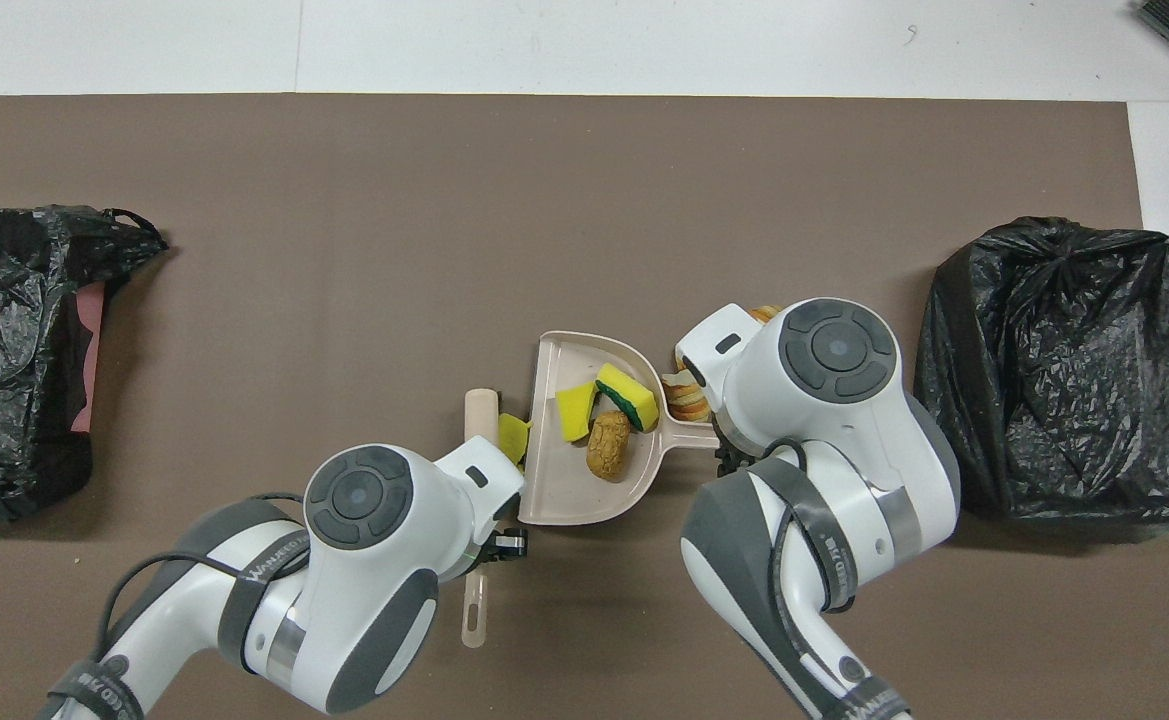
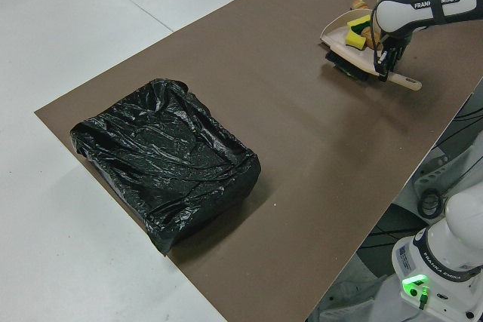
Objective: Sweep and dump trash in bin
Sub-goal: 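Sweep the remaining sponge pieces into the dustpan with the left gripper's brush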
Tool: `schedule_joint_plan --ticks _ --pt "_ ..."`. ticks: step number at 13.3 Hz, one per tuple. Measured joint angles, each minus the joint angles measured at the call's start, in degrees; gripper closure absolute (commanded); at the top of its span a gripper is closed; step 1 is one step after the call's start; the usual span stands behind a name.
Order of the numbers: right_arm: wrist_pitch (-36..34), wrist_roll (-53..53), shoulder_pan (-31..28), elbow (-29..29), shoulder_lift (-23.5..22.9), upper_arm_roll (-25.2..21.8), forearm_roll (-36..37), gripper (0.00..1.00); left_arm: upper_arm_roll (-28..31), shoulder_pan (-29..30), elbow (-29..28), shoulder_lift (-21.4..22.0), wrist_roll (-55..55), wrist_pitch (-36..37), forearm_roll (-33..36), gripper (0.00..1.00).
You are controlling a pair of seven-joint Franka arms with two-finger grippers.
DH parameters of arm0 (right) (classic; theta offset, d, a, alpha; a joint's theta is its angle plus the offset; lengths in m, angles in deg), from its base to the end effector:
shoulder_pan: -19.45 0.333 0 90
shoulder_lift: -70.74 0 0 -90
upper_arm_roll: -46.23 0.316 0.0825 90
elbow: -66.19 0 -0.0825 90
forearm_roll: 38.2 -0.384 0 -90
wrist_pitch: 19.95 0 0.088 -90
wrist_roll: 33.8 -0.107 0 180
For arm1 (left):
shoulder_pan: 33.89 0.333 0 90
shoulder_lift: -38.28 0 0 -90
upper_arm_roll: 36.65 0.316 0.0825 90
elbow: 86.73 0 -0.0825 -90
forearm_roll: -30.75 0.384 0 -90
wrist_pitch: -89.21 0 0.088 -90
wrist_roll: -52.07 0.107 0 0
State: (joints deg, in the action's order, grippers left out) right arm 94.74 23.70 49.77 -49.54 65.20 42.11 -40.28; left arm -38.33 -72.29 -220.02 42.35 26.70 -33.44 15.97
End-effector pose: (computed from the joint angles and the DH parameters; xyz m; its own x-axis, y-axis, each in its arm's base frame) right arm 0.5002 0.2492 0.3945 0.1244 0.9914 -0.0412 0.9857 -0.1282 -0.1095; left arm 0.3645 -0.3210 0.3599 0.9732 -0.1143 -0.1995 -0.0911 -0.9883 0.1219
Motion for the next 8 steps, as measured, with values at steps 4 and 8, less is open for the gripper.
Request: schedule_joint_plan --ticks 4,8 --pt "0.2 -0.8 2.1 -0.3 -0.2 0.0 0.0 1.00 0.7 -0.2 0.2 0.3 0.0 0.0 -0.1 1.00" --pt "0.2 -0.8 2.1 -0.4 -0.2 0.0 0.0 1.00 -0.2 -0.3 1.0 0.3 0.0 0.3 -3.1 1.00"
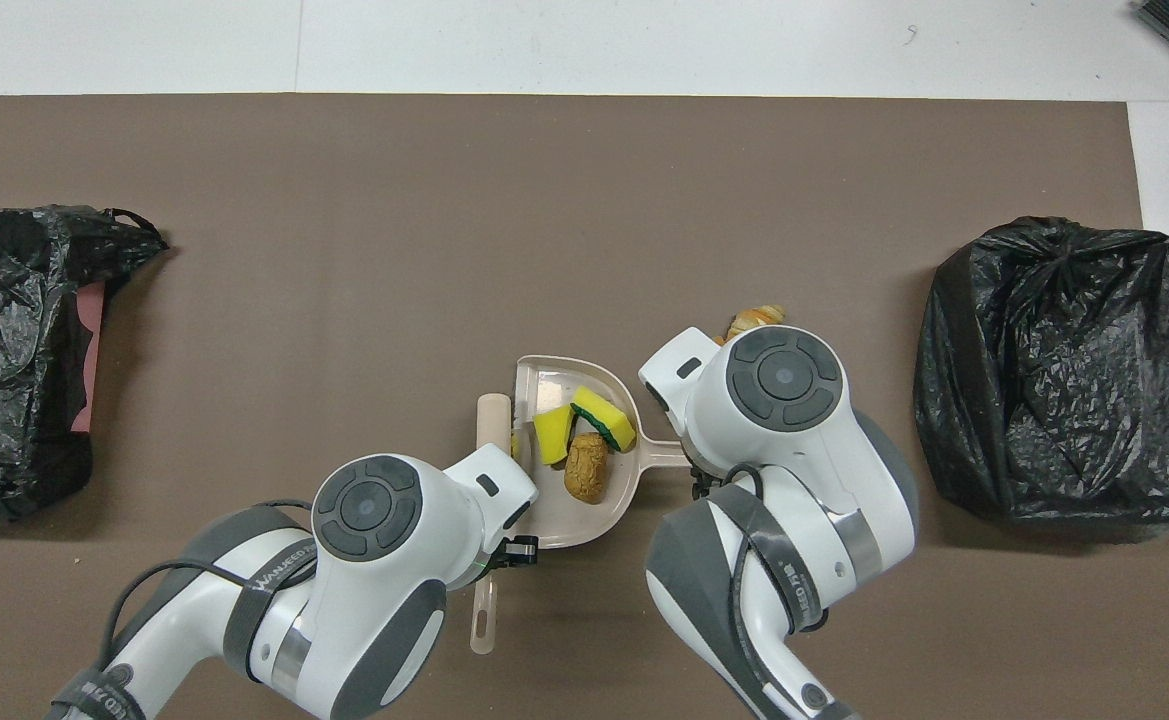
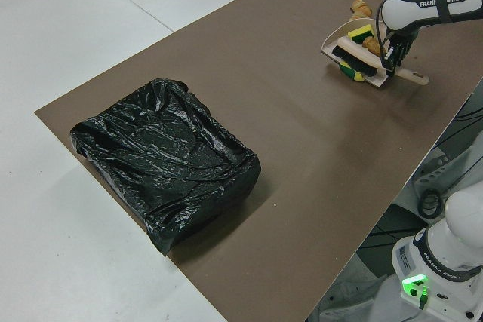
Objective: Sweep and dump trash in bin
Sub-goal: 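Sweep the remaining sponge pieces into the dustpan with the left gripper's brush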
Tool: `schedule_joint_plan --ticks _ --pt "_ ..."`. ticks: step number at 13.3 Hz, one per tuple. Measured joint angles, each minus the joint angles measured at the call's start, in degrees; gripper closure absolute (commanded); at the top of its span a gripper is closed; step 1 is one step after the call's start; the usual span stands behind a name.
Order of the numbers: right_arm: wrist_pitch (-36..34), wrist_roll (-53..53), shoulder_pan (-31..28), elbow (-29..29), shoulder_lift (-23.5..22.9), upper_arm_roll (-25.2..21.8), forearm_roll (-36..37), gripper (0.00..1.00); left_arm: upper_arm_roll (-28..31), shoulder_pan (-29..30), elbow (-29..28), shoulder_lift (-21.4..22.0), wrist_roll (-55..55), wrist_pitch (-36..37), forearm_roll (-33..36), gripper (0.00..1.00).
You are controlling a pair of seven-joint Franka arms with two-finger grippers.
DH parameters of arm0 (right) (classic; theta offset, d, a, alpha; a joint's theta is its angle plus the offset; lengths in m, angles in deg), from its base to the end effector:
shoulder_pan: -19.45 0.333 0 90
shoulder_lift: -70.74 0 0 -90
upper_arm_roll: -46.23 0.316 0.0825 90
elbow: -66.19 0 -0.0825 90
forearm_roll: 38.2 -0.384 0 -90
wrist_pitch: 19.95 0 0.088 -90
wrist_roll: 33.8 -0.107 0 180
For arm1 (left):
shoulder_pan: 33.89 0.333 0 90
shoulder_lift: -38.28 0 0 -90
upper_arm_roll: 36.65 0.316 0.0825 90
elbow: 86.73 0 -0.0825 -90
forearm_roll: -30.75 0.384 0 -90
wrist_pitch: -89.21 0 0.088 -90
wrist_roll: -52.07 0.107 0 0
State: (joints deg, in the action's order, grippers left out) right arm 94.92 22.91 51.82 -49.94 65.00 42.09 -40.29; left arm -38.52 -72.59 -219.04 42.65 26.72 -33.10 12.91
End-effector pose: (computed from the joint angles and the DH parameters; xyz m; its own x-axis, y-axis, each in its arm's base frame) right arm 0.4900 0.2663 0.3897 0.1028 0.9936 -0.0470 0.9875 -0.1075 -0.1148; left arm 0.3636 -0.3289 0.3698 0.9727 -0.1007 -0.2091 -0.0662 -0.9840 0.1657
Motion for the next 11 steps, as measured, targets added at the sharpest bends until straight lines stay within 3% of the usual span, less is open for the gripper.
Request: schedule_joint_plan --ticks 6,11 --pt "0.2 0.0 0.0 -0.4 -0.1 0.0 0.0 1.00 -2.1 0.0 4.3 3.4 -0.5 6.4 -3.6 1.00" --pt "2.1 0.0 0.0 -2.2 -0.1 0.0 0.0 1.00 -0.8 2.6 4.4 6.1 -1.3 9.0 -3.7 1.00"
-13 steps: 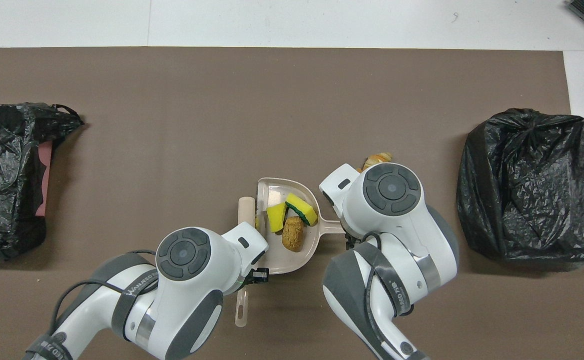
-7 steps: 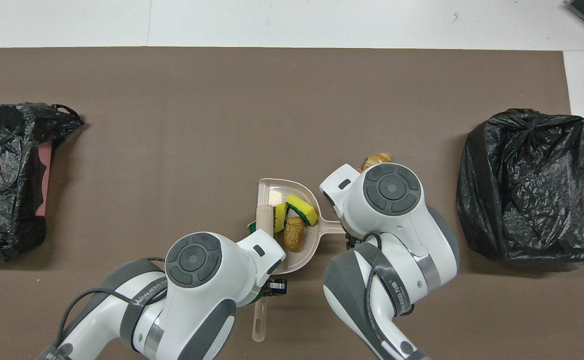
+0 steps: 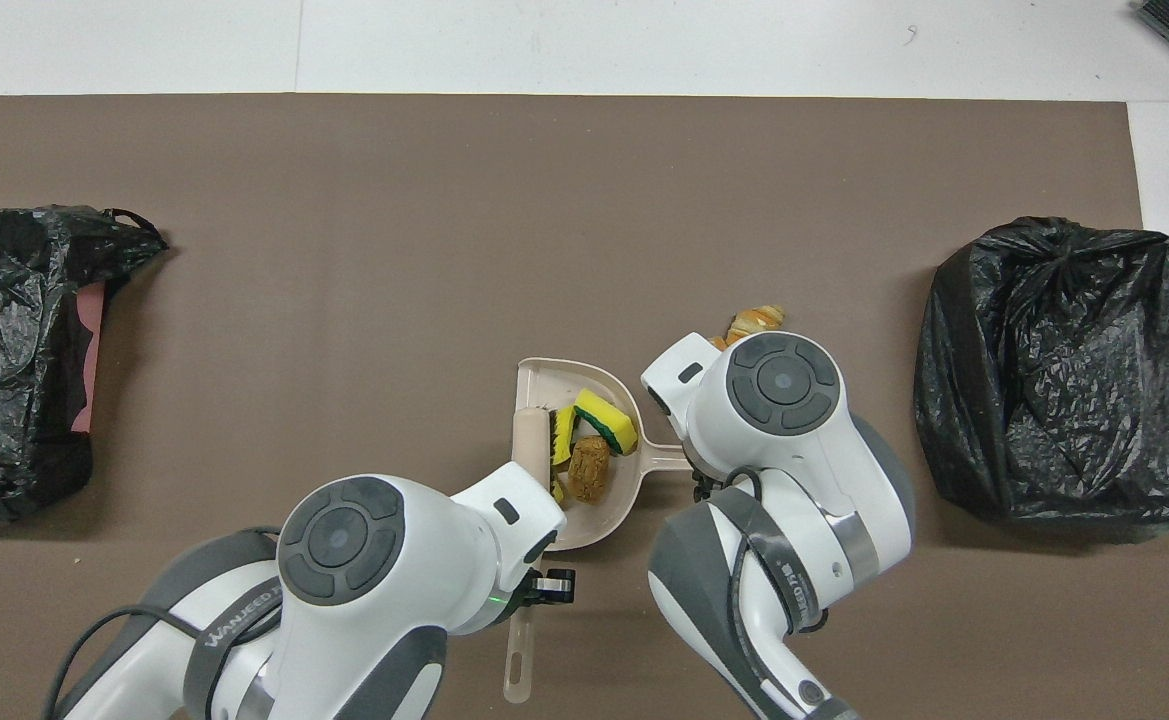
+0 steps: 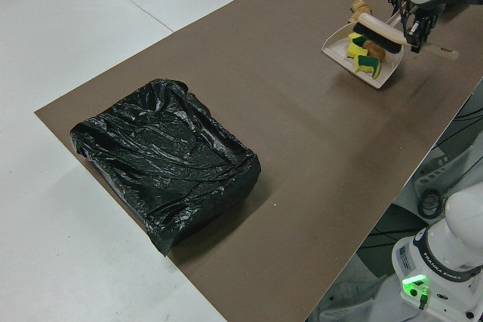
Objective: Sweep and dump trash in bin
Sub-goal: 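Sweep the remaining sponge pieces into the dustpan with the left gripper's brush, then carry the loaded dustpan with the right gripper toward the nearer black bag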
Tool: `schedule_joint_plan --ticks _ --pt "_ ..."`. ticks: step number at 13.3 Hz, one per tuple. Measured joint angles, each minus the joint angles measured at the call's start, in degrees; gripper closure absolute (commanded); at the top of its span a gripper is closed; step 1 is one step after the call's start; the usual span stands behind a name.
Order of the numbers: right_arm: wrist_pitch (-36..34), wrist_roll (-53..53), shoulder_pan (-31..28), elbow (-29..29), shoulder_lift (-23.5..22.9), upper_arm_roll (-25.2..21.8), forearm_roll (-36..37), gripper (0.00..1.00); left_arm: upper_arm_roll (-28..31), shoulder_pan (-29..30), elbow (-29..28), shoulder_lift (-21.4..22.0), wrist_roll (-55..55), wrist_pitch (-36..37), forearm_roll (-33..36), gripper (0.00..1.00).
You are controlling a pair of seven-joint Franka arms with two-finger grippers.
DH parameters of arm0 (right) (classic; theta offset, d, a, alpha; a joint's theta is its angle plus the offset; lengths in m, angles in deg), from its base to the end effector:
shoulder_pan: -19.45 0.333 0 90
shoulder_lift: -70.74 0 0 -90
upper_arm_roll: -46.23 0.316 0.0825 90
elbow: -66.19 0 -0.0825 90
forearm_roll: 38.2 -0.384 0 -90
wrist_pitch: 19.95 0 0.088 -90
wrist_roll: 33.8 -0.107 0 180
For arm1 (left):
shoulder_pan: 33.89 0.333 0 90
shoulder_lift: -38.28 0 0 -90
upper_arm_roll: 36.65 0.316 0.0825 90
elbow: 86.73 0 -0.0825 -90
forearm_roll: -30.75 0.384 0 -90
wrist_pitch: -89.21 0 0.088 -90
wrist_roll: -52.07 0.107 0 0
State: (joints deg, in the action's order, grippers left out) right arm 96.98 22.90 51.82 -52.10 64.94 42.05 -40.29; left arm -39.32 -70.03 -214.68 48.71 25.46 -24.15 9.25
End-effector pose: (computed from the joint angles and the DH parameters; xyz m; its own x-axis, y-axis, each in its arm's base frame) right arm 0.4855 0.2631 0.3752 0.1046 0.9933 -0.0493 0.9871 -0.1097 -0.1166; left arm 0.3628 -0.3223 0.4450 0.9707 -0.0759 -0.2279 -0.0194 -0.9704 0.2406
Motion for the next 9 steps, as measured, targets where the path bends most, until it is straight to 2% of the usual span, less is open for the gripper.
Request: schedule_joint_plan --ticks 4,9 --pt "0.1 0.0 0.0 0.0 0.0 0.0 0.0 1.00 0.4 6.5 -0.8 -0.2 -0.2 2.6 1.3 1.00" --pt "0.1 0.0 -2.2 1.3 1.2 -0.2 0.0 1.00 0.2 7.8 -5.0 0.1 -2.0 2.6 5.6 1.00"
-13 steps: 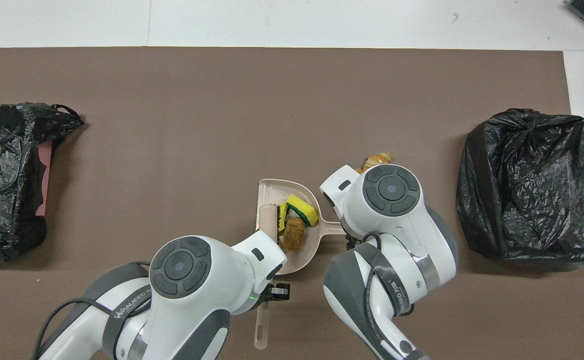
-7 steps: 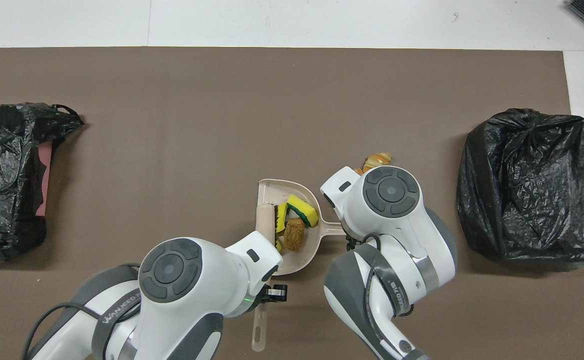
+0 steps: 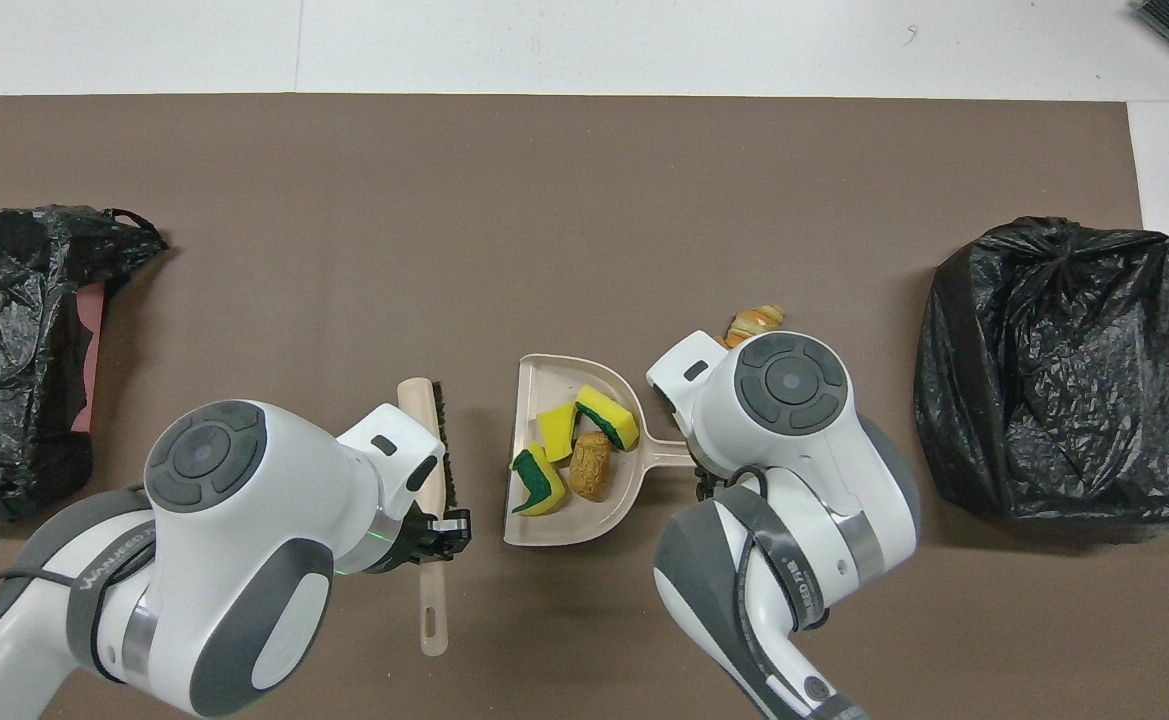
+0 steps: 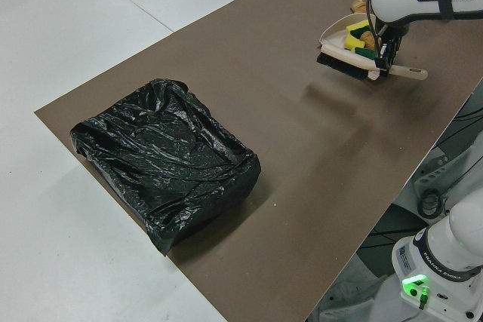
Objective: Sweep and dump trash in bin
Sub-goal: 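Carry the loaded dustpan with the right gripper toward the nearer black bag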
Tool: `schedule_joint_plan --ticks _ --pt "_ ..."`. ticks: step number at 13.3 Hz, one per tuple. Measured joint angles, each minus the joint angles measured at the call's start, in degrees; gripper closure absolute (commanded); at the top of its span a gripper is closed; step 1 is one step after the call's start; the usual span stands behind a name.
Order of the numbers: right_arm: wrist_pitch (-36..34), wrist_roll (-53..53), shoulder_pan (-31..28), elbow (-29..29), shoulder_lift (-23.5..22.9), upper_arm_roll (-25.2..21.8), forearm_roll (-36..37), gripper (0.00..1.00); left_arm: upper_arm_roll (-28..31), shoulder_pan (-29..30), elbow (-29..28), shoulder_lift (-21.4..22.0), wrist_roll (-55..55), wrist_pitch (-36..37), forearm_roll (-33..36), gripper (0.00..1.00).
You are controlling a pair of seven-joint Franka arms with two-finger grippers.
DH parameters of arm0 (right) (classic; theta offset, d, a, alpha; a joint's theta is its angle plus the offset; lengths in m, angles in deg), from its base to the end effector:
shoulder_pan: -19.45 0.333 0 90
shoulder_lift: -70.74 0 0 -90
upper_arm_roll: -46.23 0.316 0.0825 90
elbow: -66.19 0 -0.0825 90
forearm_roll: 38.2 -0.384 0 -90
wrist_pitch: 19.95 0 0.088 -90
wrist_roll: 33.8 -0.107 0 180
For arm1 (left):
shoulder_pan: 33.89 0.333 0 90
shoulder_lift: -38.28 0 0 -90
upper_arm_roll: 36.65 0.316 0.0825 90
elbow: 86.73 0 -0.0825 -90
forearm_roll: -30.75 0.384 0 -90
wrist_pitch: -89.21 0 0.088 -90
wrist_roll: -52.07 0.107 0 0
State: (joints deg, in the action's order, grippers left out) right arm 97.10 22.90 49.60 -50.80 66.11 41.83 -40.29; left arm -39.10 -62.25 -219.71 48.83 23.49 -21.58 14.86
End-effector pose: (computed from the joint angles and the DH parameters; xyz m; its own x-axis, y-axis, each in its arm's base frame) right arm 0.5007 0.2444 0.3967 0.1481 0.9887 -0.0229 0.9855 -0.1495 -0.0802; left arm 0.3833 -0.2508 0.4019 0.9534 0.0699 -0.2936 0.1017 -0.9903 0.0946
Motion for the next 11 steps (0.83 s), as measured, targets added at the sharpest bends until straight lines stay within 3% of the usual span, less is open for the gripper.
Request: schedule_joint_plan --ticks 5,11 --pt "0.0 0.1 -3.6 1.5 2.6 -0.1 -0.2 1.00 -1.8 -2.2 -4.2 0.1 -2.5 -3.3 0.1 1.00" --pt "-3.4 4.8 -11.5 4.2 6.4 -0.3 -0.7 1.00 -2.7 -16.3 -12.4 0.2 -14.8 -18.2 0.1 0.99"
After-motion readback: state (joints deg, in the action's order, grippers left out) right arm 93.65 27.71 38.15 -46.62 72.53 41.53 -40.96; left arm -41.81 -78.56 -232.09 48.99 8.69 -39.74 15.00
